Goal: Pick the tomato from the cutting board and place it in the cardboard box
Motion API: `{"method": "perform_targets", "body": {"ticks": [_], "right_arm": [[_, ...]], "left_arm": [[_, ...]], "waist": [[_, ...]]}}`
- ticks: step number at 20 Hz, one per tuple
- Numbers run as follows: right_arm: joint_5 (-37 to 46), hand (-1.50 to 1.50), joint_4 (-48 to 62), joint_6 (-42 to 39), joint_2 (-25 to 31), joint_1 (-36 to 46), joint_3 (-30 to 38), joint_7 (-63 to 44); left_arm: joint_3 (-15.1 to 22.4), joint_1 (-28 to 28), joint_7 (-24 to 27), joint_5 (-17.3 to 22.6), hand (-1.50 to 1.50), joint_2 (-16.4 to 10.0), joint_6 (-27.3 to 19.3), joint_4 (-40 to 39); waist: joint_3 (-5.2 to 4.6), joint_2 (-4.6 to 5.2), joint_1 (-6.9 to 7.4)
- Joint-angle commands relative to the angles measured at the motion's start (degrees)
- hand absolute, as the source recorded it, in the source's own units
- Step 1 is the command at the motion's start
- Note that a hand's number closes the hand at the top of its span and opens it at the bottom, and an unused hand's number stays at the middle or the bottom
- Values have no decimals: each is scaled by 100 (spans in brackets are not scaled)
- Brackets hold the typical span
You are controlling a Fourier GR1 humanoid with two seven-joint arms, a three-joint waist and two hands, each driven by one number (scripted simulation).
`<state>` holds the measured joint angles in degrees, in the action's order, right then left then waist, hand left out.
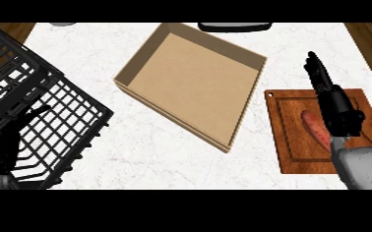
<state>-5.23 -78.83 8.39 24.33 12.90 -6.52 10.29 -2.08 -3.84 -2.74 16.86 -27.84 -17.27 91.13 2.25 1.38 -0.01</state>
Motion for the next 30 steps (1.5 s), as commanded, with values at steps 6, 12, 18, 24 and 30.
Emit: {"method": "perform_targets", "body": {"ticks": [6,12,18,24,30], "right_arm": [[-1523,-150,397,-723,241,1237,1565,612],[-793,-150,1713,986,106,682,2215,790],[-131,-150,2207,-8,1015,304,1758,1185],[763,-150,2063,-832,2375,326,1003,124],[1311,-150,1750,-2181,2979,371,19,-875]], "left_arm": [[960,309,-185,-1108,0,-111,-86,-25],[1041,97,-48,-928,0,6,214,-35],[1170,207,76,-1131,0,184,179,-257],[1094,327,-45,-1092,0,133,108,-175],[1096,261,48,-1048,0,112,151,-280]], "waist": [[-212,-87,-99],[-210,-82,-63],[-225,-101,-71],[-237,-116,-137],[-245,-110,-134]]}}
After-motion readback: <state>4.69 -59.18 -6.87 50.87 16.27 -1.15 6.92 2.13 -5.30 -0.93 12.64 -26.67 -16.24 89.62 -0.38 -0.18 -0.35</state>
